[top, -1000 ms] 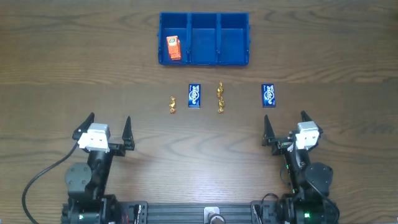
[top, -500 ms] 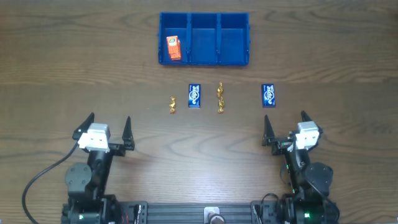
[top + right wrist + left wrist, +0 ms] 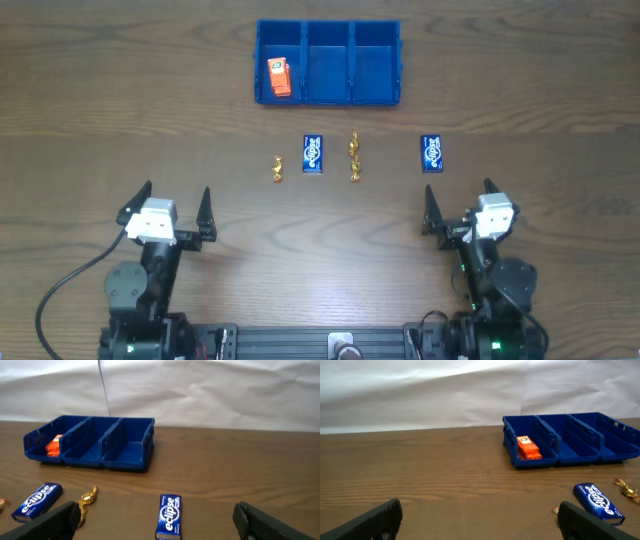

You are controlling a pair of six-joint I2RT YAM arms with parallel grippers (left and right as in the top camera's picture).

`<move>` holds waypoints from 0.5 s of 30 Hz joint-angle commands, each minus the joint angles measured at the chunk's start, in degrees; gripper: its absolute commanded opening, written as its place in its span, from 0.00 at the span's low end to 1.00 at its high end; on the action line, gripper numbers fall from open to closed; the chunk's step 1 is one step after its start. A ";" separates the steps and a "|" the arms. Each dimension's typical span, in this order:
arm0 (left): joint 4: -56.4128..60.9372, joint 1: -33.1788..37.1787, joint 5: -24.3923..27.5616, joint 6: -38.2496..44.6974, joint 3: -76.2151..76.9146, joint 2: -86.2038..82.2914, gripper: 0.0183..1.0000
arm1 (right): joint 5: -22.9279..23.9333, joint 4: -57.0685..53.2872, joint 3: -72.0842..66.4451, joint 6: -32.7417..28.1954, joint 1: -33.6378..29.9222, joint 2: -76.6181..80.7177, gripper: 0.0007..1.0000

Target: Sort Candies Into Trays

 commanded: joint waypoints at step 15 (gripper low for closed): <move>-2.16 -0.11 1.25 0.81 -0.96 -0.42 1.00 | 1.88 -37.42 60.98 -0.90 -0.13 64.19 1.00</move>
